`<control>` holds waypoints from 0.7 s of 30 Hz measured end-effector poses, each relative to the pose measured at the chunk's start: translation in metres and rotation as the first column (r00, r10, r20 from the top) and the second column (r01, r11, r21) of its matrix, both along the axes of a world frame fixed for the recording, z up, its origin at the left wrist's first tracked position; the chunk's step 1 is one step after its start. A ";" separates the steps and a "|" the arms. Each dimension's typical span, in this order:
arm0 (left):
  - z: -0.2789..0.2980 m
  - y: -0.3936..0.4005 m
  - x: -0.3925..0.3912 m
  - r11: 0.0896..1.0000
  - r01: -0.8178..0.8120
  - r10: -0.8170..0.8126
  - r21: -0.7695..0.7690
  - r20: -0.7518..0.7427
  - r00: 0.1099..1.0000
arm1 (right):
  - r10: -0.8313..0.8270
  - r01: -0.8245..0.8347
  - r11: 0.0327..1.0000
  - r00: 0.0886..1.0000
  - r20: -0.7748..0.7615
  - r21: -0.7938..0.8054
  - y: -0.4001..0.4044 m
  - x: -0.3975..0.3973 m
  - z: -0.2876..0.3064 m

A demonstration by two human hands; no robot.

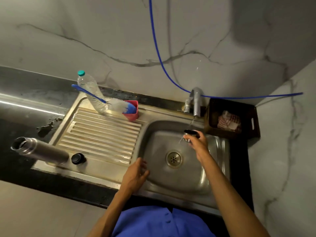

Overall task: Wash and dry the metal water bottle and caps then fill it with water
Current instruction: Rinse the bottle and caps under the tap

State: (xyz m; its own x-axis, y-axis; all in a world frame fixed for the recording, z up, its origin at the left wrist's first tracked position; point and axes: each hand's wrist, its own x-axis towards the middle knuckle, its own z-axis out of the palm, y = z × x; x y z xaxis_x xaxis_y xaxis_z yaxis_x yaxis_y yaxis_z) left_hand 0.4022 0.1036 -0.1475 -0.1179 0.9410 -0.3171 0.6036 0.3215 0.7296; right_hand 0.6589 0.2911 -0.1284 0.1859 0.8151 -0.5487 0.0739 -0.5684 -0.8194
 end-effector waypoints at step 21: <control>0.001 0.010 0.030 0.970 -0.244 0.240 0.007 0.138 0.961 | 0.331 -0.362 0.927 0.912 0.244 0.094 0.056 -0.010 0.009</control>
State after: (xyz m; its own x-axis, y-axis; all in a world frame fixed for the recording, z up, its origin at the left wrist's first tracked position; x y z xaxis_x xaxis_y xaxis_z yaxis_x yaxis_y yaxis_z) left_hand 0.4327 0.1135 -0.1462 -0.3009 0.8972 -0.3233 0.4057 0.4272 0.8080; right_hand 0.6491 0.3467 -0.1192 -0.0187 0.9128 -0.4079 0.4328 -0.3604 -0.8263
